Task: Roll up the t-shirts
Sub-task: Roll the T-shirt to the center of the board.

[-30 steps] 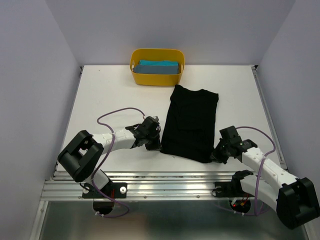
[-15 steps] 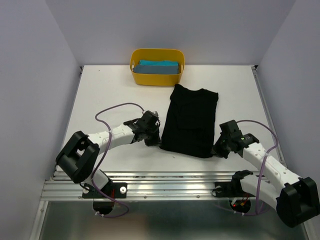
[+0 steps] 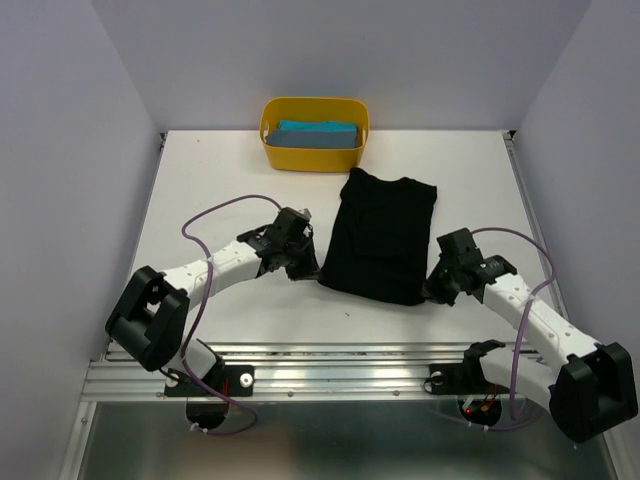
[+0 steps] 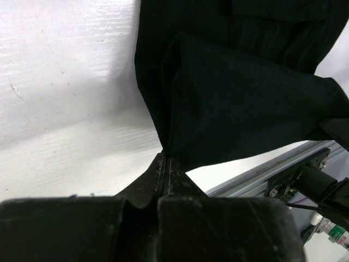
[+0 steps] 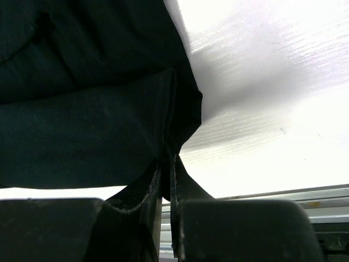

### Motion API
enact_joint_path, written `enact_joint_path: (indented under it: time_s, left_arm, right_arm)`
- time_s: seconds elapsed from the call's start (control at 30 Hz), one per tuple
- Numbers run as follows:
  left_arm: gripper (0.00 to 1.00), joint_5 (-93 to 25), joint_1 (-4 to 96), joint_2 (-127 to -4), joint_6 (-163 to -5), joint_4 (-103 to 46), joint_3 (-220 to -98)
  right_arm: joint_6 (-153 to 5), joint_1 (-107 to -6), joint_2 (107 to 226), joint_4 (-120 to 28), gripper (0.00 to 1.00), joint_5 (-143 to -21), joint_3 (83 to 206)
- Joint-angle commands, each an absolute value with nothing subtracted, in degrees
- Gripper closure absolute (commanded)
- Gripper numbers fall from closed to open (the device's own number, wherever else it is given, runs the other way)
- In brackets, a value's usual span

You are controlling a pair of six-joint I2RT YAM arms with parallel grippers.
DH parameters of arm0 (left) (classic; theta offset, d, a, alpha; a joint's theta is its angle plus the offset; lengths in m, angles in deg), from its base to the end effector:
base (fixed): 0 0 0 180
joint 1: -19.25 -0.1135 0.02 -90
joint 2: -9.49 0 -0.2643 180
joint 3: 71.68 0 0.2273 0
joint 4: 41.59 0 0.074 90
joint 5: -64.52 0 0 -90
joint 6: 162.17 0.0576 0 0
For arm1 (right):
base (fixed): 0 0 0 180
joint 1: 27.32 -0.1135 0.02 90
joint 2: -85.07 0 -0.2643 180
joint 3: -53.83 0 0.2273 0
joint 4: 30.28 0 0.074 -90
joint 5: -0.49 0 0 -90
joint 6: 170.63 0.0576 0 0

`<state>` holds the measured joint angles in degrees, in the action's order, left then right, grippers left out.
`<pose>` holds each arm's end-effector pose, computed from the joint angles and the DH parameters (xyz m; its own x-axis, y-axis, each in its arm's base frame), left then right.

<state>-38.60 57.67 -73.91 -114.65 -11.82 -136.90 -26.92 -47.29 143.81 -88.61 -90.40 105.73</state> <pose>0.2212 -0.1921 0.2085 -0.9182 -0.1112 -0.3801 0.1413 0.8047 -0.5766 0.1542 0.0551 0.1929 -0.7752 0.5758 -0.2599 0.4890 0.8074 0.3301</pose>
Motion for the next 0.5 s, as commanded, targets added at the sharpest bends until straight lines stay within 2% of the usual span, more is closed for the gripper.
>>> enact_joint_path:
  time_s: [0.0, 0.17, 0.3, 0.37, 0.43, 0.47]
  left_arm:
    - [1.00, -38.22, 56.96, -73.04, -112.95, -9.85, -139.46]
    - [1.00, -39.09, 56.96, -72.07, -111.99, -9.41, -136.48]
    - [1.00, -39.80, 56.96, -73.47, -111.37, -10.20, -133.92]
    - [1.00, -39.37, 56.96, -74.79, -111.11, -10.90, -132.70]
    - [1.00, -38.40, 56.96, -75.76, -110.85, -11.25, -132.51]
    - [1.00, -38.40, 56.96, -76.11, -110.76, -11.34, -132.43]
  right_arm:
    - [-28.51, -47.45, 144.39, -88.47, 0.96, -91.72, 107.54]
    - [-30.35, -47.45, 145.44, -86.10, 0.95, -85.48, 104.29]
    - [-31.23, -47.45, 146.59, -84.69, 0.86, -82.22, 101.21]
    - [-31.67, -47.45, 146.33, -84.34, 0.75, -82.13, 100.77]
    - [-31.94, -47.45, 146.41, -84.51, 0.69, -82.22, 101.03]
    - [-32.29, -47.45, 146.59, -84.60, 0.55, -82.30, 101.55]
